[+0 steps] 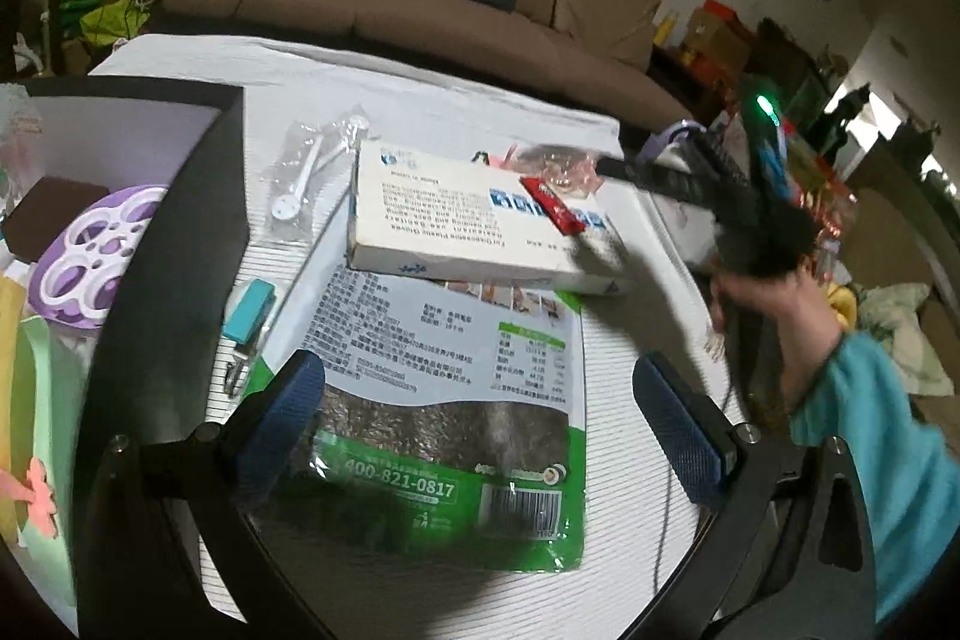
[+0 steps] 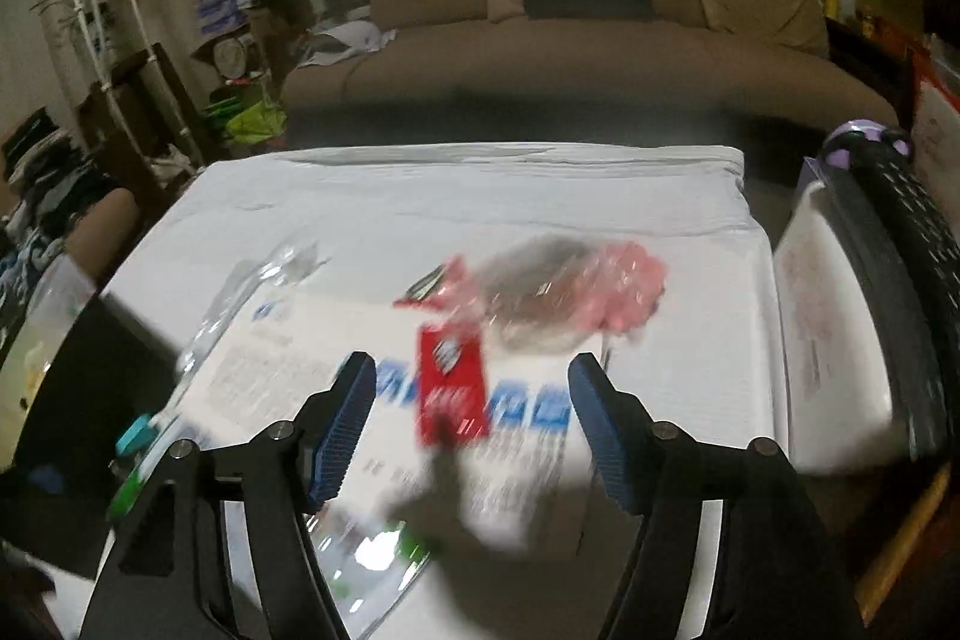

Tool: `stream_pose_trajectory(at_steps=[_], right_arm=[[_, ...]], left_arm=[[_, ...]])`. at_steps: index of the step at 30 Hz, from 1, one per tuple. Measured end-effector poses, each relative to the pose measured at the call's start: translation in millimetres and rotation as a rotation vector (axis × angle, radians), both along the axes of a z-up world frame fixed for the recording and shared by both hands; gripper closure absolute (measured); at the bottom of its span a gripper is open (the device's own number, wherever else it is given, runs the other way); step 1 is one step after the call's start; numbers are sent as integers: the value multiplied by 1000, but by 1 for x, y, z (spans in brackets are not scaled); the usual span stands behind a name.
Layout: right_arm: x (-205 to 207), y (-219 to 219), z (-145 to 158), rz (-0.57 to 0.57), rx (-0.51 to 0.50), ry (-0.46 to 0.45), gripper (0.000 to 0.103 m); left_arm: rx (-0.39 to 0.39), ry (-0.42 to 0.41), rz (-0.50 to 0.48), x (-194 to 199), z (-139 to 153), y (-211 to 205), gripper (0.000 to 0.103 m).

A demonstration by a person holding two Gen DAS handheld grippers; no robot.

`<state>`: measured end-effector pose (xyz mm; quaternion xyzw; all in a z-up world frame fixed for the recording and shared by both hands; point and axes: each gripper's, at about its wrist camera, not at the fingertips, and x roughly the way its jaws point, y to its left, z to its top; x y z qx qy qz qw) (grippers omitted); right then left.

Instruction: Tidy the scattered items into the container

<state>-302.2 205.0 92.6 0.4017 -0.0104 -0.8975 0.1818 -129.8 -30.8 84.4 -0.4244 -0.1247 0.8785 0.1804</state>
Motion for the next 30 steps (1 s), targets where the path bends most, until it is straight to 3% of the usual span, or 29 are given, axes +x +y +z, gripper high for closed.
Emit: stream_pose_trajectory(at_steps=[6,10,11,12,15,21,26,30], right_arm=[[-58,30,-31,-210,-227,-174,32],[-80,47,-50,-321,-340,-225,32],[-85,48,-53,-330,-352,-237,37],[-88,47,-55,-329,-359,-246,61],[-87,46,-52,-303,-390,-227,74],[-54,50,-22,-178,-402,-128,83],[7,42,23,-9,-339,-43,83],[78,19,45,116,-184,21,83]], left_arm=[[-43,-5,-30,-3,-6,15,0],[-69,-8,-53,-3,-8,22,0],[-82,-7,-56,-3,-8,23,0],[-92,-6,-58,-3,-9,24,0],[-103,-11,-49,-7,-11,21,0],[-34,-35,-13,-13,-10,7,0],[-19,-24,-9,-9,-3,0,0],[45,-62,-27,-8,-3,-6,0]])
